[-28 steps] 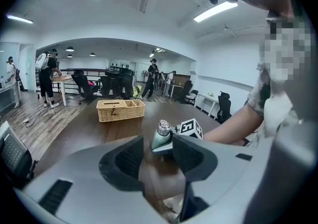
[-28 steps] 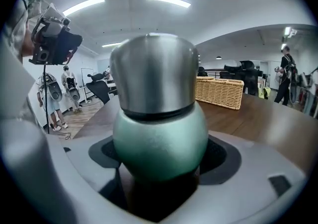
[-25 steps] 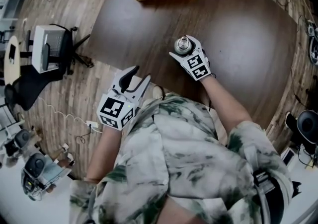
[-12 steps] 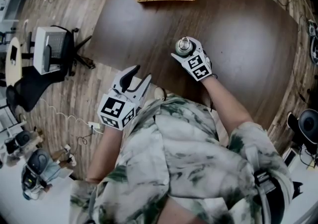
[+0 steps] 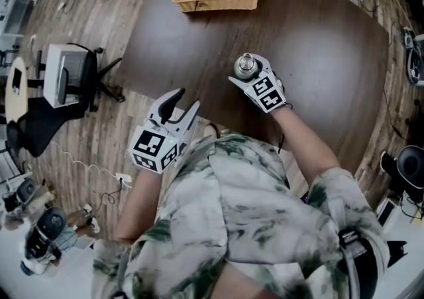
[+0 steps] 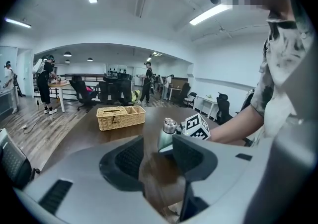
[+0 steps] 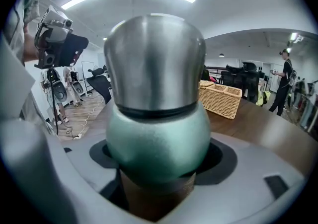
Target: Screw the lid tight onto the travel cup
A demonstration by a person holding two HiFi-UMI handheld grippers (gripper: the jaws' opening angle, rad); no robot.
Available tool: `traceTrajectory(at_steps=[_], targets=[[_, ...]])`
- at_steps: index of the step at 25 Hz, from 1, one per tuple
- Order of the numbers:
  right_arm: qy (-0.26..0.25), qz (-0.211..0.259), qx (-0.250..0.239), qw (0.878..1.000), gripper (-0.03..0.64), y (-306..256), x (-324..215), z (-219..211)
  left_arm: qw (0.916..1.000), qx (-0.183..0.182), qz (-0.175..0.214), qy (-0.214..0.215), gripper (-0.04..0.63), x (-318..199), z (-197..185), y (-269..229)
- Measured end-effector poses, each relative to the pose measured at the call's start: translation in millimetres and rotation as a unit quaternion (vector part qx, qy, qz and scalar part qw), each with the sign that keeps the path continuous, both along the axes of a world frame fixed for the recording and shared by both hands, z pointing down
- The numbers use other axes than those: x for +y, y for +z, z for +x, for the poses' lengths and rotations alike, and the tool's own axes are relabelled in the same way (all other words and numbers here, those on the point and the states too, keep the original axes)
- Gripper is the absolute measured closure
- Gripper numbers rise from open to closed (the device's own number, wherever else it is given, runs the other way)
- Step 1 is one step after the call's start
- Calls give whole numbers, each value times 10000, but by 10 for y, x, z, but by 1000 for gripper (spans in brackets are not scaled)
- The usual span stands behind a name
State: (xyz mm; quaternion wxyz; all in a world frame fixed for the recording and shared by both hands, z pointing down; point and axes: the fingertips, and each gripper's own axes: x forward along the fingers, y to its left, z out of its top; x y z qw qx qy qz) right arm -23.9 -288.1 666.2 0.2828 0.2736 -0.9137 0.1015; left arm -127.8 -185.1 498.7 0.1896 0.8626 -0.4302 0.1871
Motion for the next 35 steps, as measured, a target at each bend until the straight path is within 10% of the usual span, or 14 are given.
traceTrajectory(at_steps=[19, 35], targets=[[-589, -250, -185, 9978, 212, -2025, 484, -76, 9954, 432, 757, 398, 416, 148, 67, -777], [-785, -339, -205, 9961, 212, -2302, 711, -449, 9874, 907, 1055, 749, 405, 84, 230, -1419]])
